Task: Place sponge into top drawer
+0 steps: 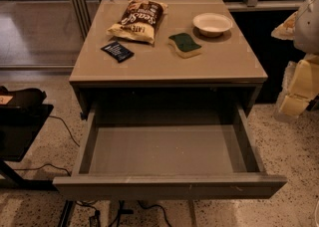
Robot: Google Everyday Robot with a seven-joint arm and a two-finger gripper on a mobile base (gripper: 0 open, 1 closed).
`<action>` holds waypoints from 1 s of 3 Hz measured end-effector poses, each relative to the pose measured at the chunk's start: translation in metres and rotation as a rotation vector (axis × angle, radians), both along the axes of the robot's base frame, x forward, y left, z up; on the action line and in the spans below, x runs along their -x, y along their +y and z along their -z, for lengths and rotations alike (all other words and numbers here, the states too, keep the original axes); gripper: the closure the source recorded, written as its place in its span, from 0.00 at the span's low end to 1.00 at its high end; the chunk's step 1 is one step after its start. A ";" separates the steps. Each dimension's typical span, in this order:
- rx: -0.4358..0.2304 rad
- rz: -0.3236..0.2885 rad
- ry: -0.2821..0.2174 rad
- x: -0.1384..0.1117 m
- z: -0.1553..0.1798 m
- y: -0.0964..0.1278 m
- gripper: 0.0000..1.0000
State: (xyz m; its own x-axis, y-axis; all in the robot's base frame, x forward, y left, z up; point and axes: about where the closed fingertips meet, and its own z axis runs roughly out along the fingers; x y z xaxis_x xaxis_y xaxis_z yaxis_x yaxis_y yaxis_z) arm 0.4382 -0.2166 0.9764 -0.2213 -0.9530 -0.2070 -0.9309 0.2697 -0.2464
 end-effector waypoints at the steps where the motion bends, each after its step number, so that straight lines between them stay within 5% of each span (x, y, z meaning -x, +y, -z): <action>1: -0.012 -0.001 -0.018 -0.005 -0.002 0.004 0.00; 3: -0.219 -0.021 -0.122 -0.073 -0.001 0.025 0.00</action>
Offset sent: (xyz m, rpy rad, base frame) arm 0.0699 0.0294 0.0059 0.2277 -0.1587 0.0391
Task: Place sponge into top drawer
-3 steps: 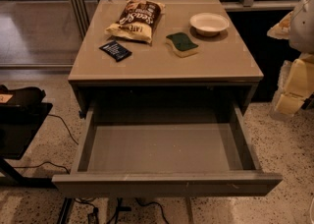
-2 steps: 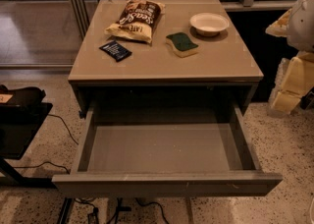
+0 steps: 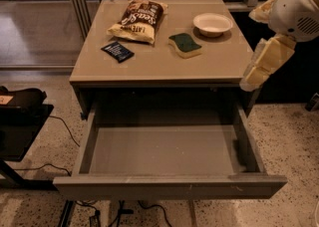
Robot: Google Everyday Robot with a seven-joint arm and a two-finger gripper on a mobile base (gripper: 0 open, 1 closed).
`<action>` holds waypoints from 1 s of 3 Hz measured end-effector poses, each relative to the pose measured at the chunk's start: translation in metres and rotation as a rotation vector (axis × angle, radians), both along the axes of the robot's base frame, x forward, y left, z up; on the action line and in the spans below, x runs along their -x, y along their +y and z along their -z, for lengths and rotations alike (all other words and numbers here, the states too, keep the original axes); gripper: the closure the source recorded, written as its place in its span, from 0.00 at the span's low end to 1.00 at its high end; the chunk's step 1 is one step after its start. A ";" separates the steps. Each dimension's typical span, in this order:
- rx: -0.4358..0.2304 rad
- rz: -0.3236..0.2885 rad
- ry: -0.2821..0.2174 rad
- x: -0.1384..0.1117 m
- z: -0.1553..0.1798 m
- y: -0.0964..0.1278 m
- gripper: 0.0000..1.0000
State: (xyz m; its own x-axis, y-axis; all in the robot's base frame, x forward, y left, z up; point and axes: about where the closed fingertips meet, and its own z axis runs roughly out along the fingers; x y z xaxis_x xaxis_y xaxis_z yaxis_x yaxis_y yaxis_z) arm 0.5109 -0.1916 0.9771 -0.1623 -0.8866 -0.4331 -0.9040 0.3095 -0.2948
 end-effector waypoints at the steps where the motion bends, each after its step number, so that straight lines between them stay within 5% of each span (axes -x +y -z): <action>1: -0.138 0.023 -0.004 -0.046 0.015 0.006 0.00; 3: -0.120 0.017 -0.003 -0.053 0.022 0.013 0.00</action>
Offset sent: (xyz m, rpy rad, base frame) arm 0.0391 0.0038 -0.0096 0.1178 -0.0098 -0.0228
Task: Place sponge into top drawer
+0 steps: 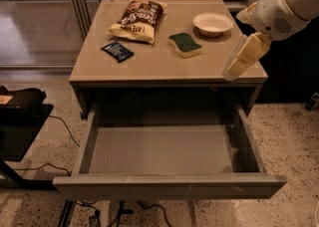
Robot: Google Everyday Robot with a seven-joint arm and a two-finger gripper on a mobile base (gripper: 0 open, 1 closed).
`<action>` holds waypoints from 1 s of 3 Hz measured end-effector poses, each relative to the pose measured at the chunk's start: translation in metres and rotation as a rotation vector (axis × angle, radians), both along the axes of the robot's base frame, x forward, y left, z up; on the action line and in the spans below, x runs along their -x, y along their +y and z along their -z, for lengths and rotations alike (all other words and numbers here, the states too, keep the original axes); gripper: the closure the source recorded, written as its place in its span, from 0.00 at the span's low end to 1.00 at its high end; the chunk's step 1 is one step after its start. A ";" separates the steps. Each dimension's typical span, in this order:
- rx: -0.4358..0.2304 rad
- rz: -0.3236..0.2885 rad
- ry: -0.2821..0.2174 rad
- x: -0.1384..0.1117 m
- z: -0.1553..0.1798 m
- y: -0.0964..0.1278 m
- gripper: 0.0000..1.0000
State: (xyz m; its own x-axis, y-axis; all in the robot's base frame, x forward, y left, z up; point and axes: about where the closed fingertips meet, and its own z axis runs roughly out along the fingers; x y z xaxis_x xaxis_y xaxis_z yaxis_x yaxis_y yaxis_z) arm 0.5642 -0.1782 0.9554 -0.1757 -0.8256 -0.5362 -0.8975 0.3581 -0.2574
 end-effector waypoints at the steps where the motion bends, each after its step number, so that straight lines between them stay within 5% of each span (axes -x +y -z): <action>1: -0.015 -0.035 -0.001 -0.021 0.010 0.018 0.00; 3: -0.186 -0.024 -0.032 -0.078 0.024 0.034 0.00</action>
Offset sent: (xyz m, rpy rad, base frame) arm 0.0873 0.0453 -0.0257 0.1801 -0.0411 0.0571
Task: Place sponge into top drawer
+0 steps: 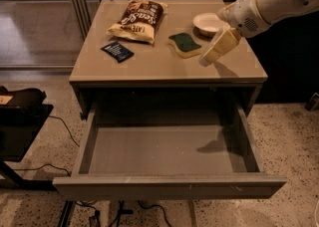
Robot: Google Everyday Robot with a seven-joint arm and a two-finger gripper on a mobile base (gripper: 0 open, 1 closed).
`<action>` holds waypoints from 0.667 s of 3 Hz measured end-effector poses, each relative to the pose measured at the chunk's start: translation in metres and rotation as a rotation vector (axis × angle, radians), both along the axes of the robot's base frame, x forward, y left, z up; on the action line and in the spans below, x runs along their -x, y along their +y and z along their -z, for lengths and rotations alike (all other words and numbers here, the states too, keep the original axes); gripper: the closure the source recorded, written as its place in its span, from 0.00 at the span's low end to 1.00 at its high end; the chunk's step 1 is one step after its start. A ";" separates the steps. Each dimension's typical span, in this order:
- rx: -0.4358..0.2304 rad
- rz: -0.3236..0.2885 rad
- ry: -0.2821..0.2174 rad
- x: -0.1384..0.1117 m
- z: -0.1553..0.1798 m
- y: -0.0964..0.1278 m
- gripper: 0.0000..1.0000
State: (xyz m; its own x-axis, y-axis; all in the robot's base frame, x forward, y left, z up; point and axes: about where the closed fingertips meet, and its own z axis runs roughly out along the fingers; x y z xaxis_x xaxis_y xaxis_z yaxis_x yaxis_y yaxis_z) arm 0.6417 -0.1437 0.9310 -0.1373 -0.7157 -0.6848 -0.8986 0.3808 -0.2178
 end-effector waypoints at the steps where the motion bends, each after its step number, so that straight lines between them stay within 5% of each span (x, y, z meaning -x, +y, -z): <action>1: -0.096 0.028 0.004 -0.024 0.011 0.002 0.00; 2: -0.161 0.095 0.028 -0.047 0.027 0.000 0.00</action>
Offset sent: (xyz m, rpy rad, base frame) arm 0.0761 -0.0092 -0.0419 0.2440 0.0534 -0.1956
